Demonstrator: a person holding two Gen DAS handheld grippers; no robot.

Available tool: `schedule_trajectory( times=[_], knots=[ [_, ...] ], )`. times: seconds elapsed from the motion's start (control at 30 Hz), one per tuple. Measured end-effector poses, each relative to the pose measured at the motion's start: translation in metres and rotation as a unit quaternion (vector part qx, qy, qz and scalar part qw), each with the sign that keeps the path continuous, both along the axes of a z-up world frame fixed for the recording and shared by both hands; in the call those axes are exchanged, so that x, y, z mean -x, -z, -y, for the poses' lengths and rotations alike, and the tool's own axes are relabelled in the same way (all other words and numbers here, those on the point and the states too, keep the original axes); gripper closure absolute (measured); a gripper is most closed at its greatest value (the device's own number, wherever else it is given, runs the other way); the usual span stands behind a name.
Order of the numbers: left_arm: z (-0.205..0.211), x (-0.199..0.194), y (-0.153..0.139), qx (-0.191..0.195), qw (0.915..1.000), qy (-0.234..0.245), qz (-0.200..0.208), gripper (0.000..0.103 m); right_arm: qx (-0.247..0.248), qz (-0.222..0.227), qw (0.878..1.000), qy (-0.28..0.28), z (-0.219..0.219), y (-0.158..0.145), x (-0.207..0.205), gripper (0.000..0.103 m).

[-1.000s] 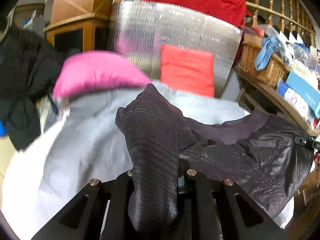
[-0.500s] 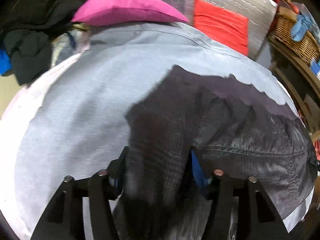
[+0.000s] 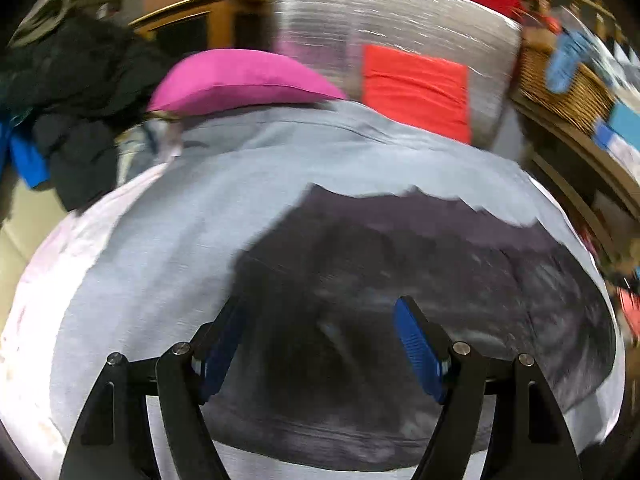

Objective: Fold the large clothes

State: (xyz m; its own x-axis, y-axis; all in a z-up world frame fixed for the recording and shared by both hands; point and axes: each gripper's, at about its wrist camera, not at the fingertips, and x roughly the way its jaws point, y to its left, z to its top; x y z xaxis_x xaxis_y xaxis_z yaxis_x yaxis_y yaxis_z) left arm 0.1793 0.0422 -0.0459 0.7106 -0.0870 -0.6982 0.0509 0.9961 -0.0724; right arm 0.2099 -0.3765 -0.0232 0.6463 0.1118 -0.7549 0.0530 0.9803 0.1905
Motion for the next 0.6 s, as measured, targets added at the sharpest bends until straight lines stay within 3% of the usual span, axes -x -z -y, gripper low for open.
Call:
schedule_trajectory(
  times=[0.17,0.4,0.43,0.47,0.5,0.6],
  knots=[
    [0.041,-0.007,0.026,-0.020,0.9991,0.033,-0.020,0.026,-0.017,-0.027,0.999,0.024,0.018,0.022,-0.025,0.029],
    [0.073,-0.023,0.040,-0.037,0.9977,0.046,-0.033,0.026,-0.054,-0.092,0.994,-0.007,0.030,0.052,-0.087,0.031],
    [0.073,-0.025,0.042,-0.038,0.9976,0.047,-0.035,0.026,-0.060,-0.101,0.993,-0.010,0.030,0.058,-0.092,0.067],
    [0.075,-0.027,0.043,-0.038,0.9975,0.047,-0.038,0.026,-0.069,-0.114,0.991,-0.019,0.030,0.064,-0.096,0.091],
    [0.076,-0.030,0.045,-0.039,0.9972,0.048,-0.042,0.026,-0.069,-0.126,0.989,-0.019,0.029,0.067,-0.098,0.093],
    [0.076,-0.034,0.051,-0.037,0.9970,0.050,-0.047,0.026,-0.041,-0.087,0.995,-0.012,0.029,0.050,-0.084,0.095]
  ],
)
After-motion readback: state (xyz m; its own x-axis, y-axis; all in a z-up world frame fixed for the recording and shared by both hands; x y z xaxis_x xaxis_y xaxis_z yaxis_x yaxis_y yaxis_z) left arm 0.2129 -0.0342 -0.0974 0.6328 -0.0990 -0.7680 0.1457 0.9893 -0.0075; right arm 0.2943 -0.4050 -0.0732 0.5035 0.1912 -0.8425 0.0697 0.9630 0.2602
